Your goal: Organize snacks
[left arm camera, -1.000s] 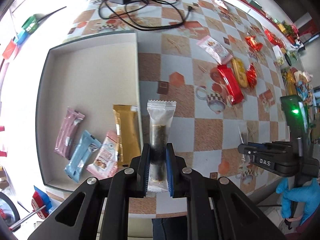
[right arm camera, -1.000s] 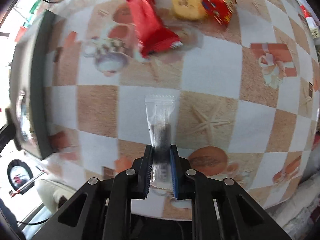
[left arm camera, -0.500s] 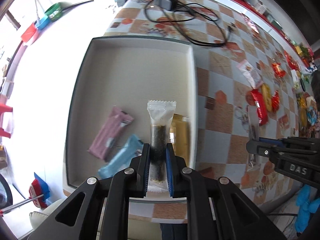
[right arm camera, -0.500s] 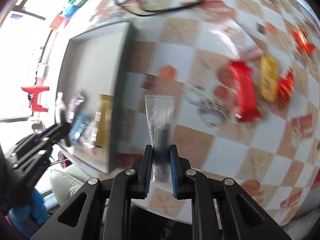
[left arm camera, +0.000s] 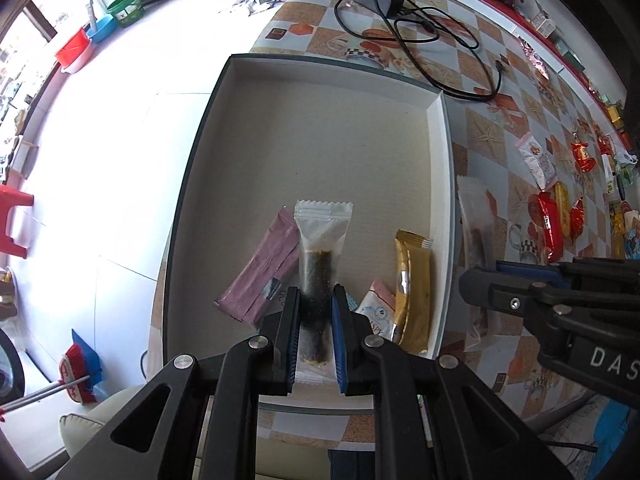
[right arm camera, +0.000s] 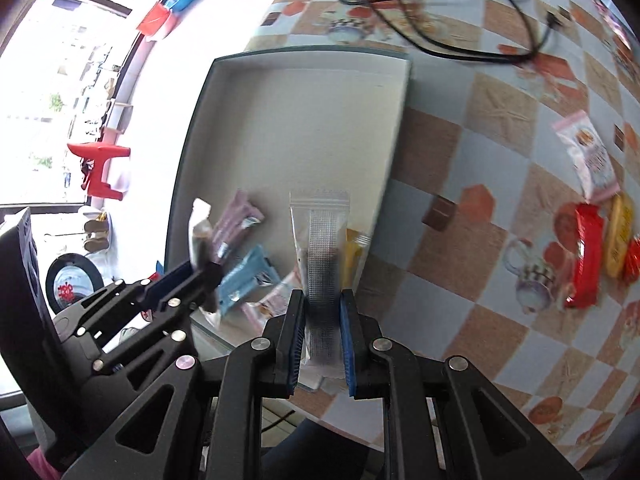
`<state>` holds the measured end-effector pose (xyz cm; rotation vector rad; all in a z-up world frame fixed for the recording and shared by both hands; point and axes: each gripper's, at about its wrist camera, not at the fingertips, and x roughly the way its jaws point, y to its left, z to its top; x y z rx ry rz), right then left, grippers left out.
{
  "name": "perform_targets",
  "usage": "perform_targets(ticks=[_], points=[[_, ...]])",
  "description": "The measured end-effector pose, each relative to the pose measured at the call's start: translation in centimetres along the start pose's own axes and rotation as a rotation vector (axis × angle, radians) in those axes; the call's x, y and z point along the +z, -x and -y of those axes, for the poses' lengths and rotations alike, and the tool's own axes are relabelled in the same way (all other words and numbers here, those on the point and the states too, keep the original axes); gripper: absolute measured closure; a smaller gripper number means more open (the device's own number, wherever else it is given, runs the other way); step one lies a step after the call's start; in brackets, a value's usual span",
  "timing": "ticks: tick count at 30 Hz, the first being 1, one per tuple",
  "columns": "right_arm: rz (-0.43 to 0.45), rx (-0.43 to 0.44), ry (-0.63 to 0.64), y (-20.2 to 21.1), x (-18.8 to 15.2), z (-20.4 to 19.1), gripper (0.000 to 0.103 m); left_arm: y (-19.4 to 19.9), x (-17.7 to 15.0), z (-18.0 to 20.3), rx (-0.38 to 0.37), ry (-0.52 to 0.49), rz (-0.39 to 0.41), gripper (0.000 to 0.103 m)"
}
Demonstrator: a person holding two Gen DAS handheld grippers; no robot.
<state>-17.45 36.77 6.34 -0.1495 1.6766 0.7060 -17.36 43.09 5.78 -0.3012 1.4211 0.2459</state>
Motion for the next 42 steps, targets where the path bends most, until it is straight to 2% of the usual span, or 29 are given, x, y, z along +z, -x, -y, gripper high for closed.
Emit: perform_targets(ticks=[12,13,14,15,16,17,18,19,20,21,26,30,32,37,42], points=[[-0.023,-0.017,0.036,-1.6,1.6,-2.6,0.085,-1.1,-0.1,-0.8,0.009,0.009,-0.017,0.085],[-0.027,-0.022,0.040,-1.8,1.7,-2.8,0.085,-1.1,-0.1,-0.6,0.013,0.005,-0.016,0.078],[-0.035,-0.022,0.041,-2.0,1.7,-2.9,0.084,-1.1,-0.1,-0.5,0.016,0.001,-0.016,0.060],[-0.047,-0.020,0.041,-2.2,1.8,-2.9,0.084,-1.1,-0.1,-0.4,0.023,0.001,-0.015,0.048],[-0.056,-0.019,0.039,-2.5,1.8,-2.9,0.084,-1.0,-0.2,-0.4,0.034,0.003,-0.008,0.028],[-0.065,-0.021,0.036,-2.7,1.8,-2.7,0.081,-0.8,-0.3,-0.4,0.042,0.004,0.008,0.024],[-0.072,-0.028,0.029,-2.8,1.7,-2.4,0.071,-0.6,-0.3,-0.3,0.050,0.000,0.016,0.024],[-0.071,-0.037,0.021,-2.8,1.6,-2.1,0.033,-0.6,-0.3,-0.3,0.049,-0.005,0.010,0.024],[-0.056,-0.052,0.011,-2.6,1.4,-1.7,0.008,-0.8,-0.3,-0.1,0.047,-0.010,-0.001,0.024],[-0.034,-0.063,0.003,-2.2,1.2,-1.2,0.005,-0.8,-0.4,0.0,0.046,-0.014,-0.008,0.024],[-0.053,-0.108,-0.081,-1.5,0.0,3.2,0.005,-0.7,-0.4,1.5,0.034,-0.044,-0.019,0.024],[-0.071,-0.123,-0.209,-0.9,-2.3,8.8,0.005,-0.2,-0.2,3.4,-0.019,-0.077,-0.032,0.024],[-0.074,-0.138,-0.286,-0.4,-3.9,12.0,0.005,0.2,0.0,5.0,-0.053,-0.104,-0.029,0.024],[-0.078,-0.165,-0.487,1.1,-7.3,19.4,0.005,0.5,0.3,9.9,-0.081,-0.212,-0.033,0.024],[-0.054,-0.132,-0.614,2.9,-8.5,24.3,0.005,-0.1,0.2,13.6,-0.107,-0.273,-0.073,0.023]])
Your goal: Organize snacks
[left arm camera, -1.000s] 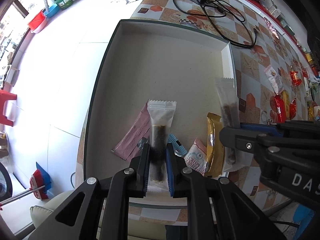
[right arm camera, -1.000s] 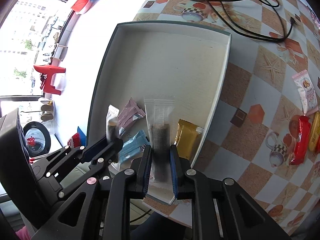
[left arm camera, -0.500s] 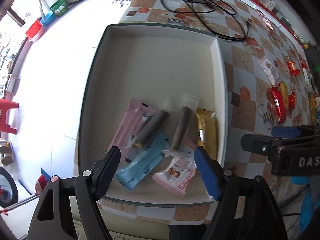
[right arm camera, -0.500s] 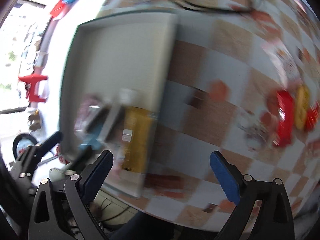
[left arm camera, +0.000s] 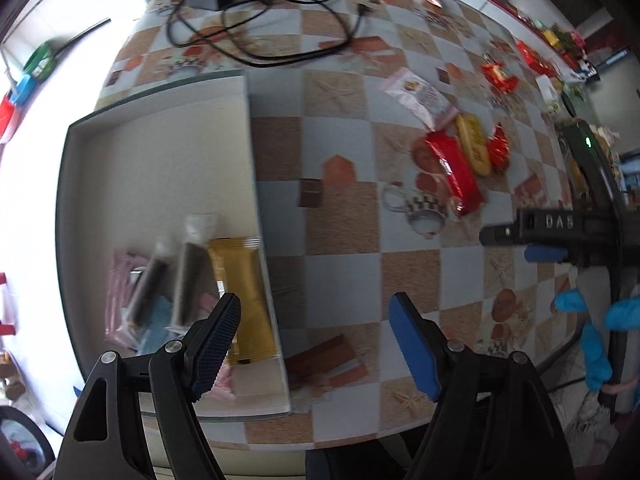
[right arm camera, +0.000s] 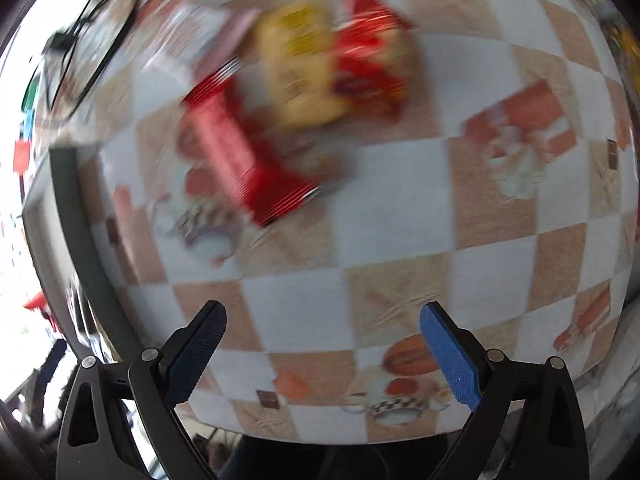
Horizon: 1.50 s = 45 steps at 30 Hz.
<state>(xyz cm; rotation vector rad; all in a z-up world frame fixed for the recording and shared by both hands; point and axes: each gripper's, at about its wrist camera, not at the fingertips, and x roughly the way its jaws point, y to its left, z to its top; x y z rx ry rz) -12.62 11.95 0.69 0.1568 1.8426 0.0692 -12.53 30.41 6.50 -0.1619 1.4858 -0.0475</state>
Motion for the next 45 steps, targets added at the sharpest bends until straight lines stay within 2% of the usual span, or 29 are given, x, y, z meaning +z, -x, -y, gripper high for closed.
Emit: perform_targets(ticks=[6,17,22,23,24,25,27,28,30,33,40,45], points=[[0.051,0.016,-0.052,2.2,3.1,2.8,0.005,-1.1,0.0,1.9,0.023,-0.028,-0.045,0.023],[0.115,0.048,-0.118,4.5,10.9,5.5,0.005,-2.2,-0.5,1.3,0.075,0.030,-0.105,0.023],[0.134,0.061,-0.111,5.1,14.3,6.6,0.005,-2.5,0.1,1.5,0.072,0.044,-0.126,0.023],[0.138,0.066,-0.106,5.0,14.5,6.0,0.013,-2.6,0.3,1.8,0.070,0.041,-0.127,0.024],[0.135,0.082,-0.097,5.1,14.9,5.9,0.030,-2.6,0.7,2.1,0.068,0.039,-0.127,0.024],[0.124,0.087,-0.091,4.9,14.9,5.7,0.038,-2.7,1.0,2.5,0.066,0.036,-0.126,0.023],[0.129,0.096,-0.078,5.1,15.2,5.1,0.043,-2.8,2.1,3.5,0.057,0.028,-0.119,0.023],[0.132,0.092,-0.060,4.7,13.8,3.9,0.045,-2.9,2.5,3.9,0.053,0.024,-0.117,0.023],[0.133,0.109,-0.034,4.5,13.3,3.8,0.062,-3.2,3.6,5.2,0.042,0.014,-0.110,0.024],[0.126,0.100,-0.021,4.1,12.0,4.9,0.068,-4.1,5.2,6.9,0.021,0.009,-0.114,0.024],[0.103,0.086,0.006,2.8,7.4,8.5,0.068,-6.8,8.4,9.6,-0.009,0.049,-0.136,0.024],[0.060,0.091,0.048,1.9,3.2,10.2,0.067,-8.8,10.4,10.1,0.011,0.093,-0.151,0.024]])
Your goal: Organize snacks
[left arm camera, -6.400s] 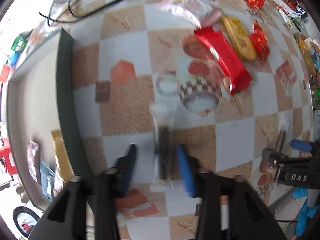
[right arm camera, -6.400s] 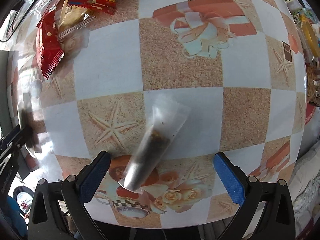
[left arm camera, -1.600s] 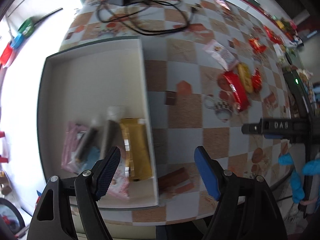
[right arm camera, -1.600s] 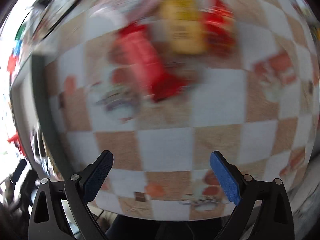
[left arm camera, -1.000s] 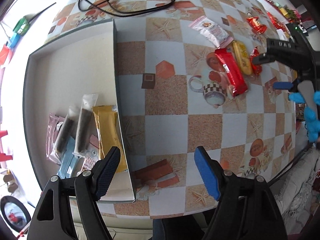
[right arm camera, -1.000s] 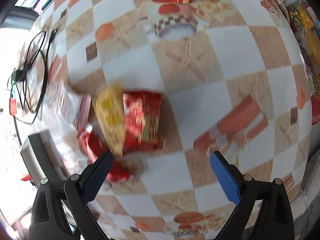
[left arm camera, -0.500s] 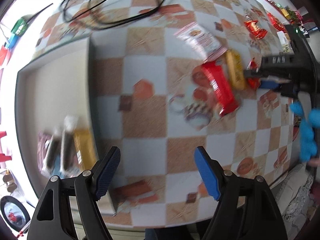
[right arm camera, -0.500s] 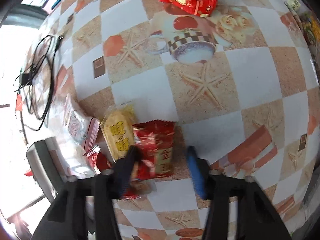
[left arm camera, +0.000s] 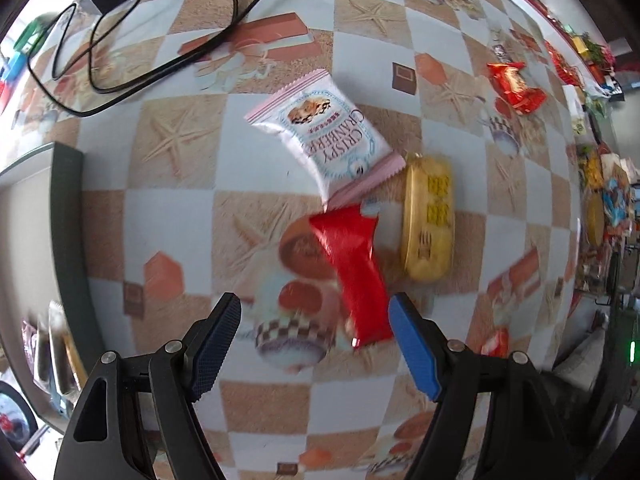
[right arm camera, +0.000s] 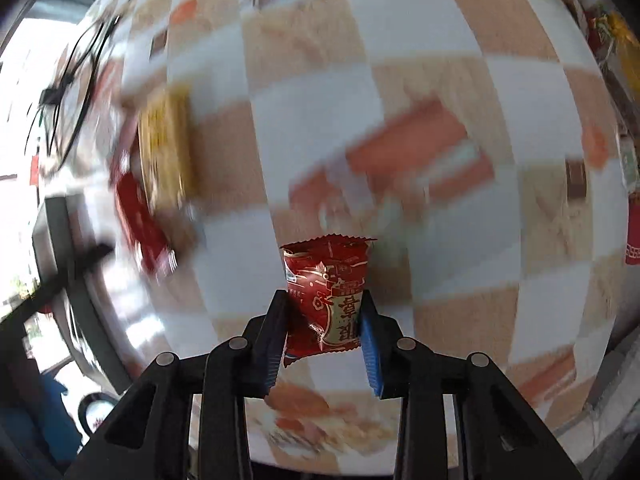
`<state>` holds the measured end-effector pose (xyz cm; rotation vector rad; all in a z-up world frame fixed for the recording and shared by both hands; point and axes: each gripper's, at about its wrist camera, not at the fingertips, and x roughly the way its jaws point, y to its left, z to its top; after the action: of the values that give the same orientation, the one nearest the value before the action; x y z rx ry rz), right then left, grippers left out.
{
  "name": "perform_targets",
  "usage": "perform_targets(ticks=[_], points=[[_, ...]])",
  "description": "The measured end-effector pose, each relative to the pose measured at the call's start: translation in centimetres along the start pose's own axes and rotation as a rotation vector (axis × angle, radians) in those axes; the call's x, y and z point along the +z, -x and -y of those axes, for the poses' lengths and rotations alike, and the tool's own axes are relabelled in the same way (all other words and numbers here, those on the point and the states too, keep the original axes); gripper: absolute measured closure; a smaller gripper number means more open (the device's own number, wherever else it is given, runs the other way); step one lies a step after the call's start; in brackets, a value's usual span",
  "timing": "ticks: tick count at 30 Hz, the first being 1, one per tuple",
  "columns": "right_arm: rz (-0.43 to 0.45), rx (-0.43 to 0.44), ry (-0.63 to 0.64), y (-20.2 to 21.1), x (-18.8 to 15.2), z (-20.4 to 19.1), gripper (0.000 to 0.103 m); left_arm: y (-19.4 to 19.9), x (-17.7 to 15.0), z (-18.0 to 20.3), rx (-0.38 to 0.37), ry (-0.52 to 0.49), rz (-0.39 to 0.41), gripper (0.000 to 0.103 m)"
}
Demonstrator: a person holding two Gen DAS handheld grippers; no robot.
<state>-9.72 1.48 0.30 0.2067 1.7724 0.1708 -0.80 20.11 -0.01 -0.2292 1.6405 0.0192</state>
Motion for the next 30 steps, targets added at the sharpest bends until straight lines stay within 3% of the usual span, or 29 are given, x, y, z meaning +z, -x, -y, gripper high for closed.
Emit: perform_targets(ticks=[1,2,3,5,12,16,19,21,24,30], points=[[-0.001,0.006,0.007,0.1,-0.5,0.2,0.067,-0.3,0.2,0.1,0.010,0.003,-0.003,0.024],[0.004,-0.002,0.011,0.3,-0.8,0.5,0.058,-0.6,0.4,0.2,0.014,0.006,-0.006,0.024],[0.017,-0.019,0.012,0.6,-1.1,0.8,0.035,-0.9,0.6,0.3,0.015,0.013,-0.009,0.024],[0.064,-0.040,0.011,1.6,-1.3,1.2,0.022,-1.5,0.9,0.6,0.031,0.016,-0.016,0.024],[0.030,-0.070,0.039,-0.2,0.2,-0.6,0.022,-3.1,1.5,3.2,0.129,-0.031,-0.005,0.024],[0.028,-0.116,0.079,-1.8,-0.4,-2.7,0.022,-2.9,0.2,4.3,0.129,-0.057,0.015,0.037],[0.038,-0.182,0.103,-2.2,-0.7,-4.5,0.036,-2.5,-1.9,4.6,0.133,-0.106,0.029,0.063],[0.056,-0.230,0.128,-2.5,-1.2,-5.6,0.058,-2.5,-3.4,4.6,0.143,-0.144,0.034,0.075],[0.067,-0.244,0.148,-3.1,-2.1,-7.0,0.072,-2.9,-6.7,4.1,0.155,-0.209,0.032,0.077],[0.038,-0.172,0.171,-4.3,-5.8,-7.6,0.072,-3.4,-13.8,1.8,0.153,-0.280,0.012,0.076]])
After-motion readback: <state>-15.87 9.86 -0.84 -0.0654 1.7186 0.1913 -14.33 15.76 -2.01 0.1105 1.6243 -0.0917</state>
